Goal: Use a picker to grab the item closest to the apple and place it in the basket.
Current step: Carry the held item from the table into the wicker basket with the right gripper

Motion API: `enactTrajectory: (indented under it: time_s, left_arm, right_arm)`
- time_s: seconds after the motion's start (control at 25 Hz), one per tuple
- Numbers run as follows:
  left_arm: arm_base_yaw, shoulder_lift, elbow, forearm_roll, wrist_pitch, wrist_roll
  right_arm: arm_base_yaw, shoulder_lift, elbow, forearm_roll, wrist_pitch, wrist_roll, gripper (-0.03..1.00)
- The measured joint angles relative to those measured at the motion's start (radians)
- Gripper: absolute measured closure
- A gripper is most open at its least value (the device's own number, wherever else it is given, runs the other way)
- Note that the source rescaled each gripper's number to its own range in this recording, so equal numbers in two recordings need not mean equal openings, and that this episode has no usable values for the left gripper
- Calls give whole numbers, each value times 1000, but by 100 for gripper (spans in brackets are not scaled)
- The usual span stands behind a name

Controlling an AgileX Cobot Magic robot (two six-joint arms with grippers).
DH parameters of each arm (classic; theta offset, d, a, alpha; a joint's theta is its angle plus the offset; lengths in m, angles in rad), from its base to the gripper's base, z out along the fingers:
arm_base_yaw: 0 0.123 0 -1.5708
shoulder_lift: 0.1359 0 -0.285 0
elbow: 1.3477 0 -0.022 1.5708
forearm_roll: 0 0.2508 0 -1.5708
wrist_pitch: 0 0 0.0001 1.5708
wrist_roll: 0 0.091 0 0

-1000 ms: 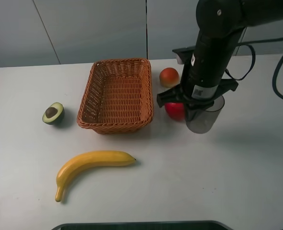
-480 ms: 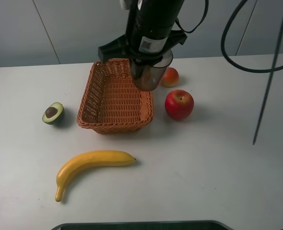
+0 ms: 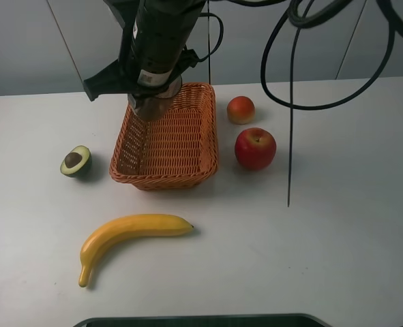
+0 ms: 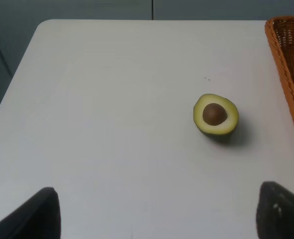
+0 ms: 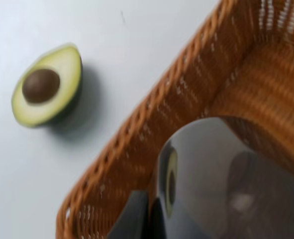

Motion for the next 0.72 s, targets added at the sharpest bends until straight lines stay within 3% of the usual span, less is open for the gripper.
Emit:
enactTrajectory:
  time_s: [0.2, 0.52, 0.6, 0.72]
  left_arm:
    - [0, 0, 0, 0, 0, 0]
    - [0, 0, 0, 0, 0, 0]
    - [0, 0, 0, 0, 0, 0]
    - [0, 0, 0, 0, 0, 0]
  right_arm:
    - [2, 60, -2, -52, -64, 0, 97]
    - [2, 122, -2, -158, -76, 54, 95]
    - [2, 130, -2, -159, -78, 59, 88]
    - [2, 139, -2, -159, -80, 63, 62]
